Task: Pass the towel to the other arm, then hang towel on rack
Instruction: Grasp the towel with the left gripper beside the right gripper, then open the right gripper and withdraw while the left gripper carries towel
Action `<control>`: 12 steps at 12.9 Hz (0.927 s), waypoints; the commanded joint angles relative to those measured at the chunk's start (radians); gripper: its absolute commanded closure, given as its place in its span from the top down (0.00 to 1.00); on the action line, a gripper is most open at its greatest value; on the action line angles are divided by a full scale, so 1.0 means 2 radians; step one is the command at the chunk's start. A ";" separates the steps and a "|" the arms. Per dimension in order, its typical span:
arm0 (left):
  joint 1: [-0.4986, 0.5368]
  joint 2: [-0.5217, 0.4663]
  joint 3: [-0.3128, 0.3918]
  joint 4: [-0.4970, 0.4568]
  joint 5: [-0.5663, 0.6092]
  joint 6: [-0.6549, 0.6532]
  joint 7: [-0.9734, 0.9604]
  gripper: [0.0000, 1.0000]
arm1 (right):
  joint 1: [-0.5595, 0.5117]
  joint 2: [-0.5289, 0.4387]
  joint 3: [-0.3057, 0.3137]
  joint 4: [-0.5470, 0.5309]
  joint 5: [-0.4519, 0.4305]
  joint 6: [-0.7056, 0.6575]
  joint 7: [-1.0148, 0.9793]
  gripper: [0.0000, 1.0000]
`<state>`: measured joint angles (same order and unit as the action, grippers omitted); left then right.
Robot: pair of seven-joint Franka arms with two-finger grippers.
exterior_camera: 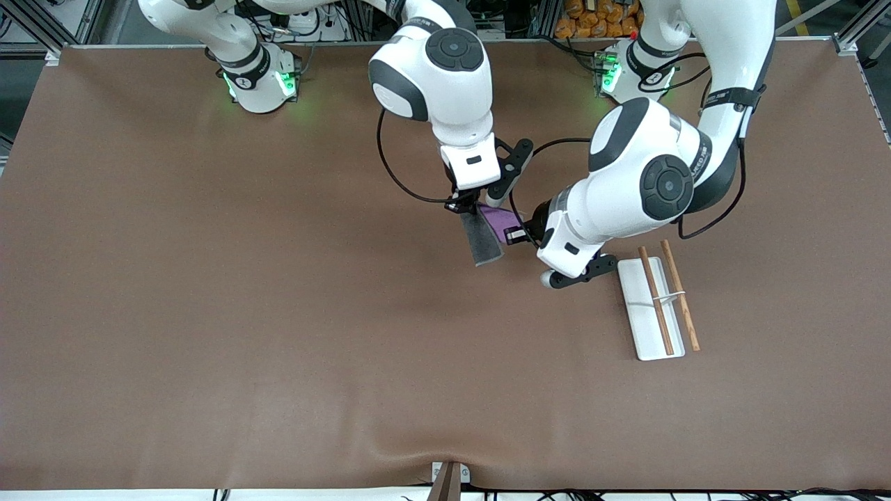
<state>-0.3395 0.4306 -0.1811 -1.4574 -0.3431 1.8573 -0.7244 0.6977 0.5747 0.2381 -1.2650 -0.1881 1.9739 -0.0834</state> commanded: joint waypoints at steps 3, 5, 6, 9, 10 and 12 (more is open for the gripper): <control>0.019 -0.020 0.006 0.007 -0.003 -0.010 -0.002 0.00 | 0.002 -0.004 -0.002 0.004 -0.009 -0.008 0.000 0.55; 0.036 -0.029 0.006 0.007 -0.002 -0.022 0.015 0.00 | -0.001 -0.004 -0.002 0.004 -0.007 -0.018 -0.001 1.00; 0.045 -0.033 0.006 0.007 -0.003 -0.030 0.030 0.00 | -0.001 -0.005 -0.002 0.004 -0.007 -0.019 -0.001 1.00; 0.065 -0.040 0.006 0.008 -0.001 -0.044 0.052 0.00 | -0.006 -0.012 -0.003 0.004 -0.005 -0.030 -0.001 1.00; 0.072 -0.045 0.007 0.007 -0.001 -0.044 0.058 0.00 | -0.014 -0.018 -0.003 0.004 -0.005 -0.043 0.000 1.00; 0.082 -0.045 0.008 0.007 0.010 -0.044 0.087 0.00 | -0.043 -0.034 -0.001 0.004 -0.001 -0.063 0.000 1.00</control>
<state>-0.1927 0.3586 -0.1658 -1.4394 -0.3399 1.7868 -0.5968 0.6700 0.5526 0.2229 -1.2494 -0.1888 1.8894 -0.0827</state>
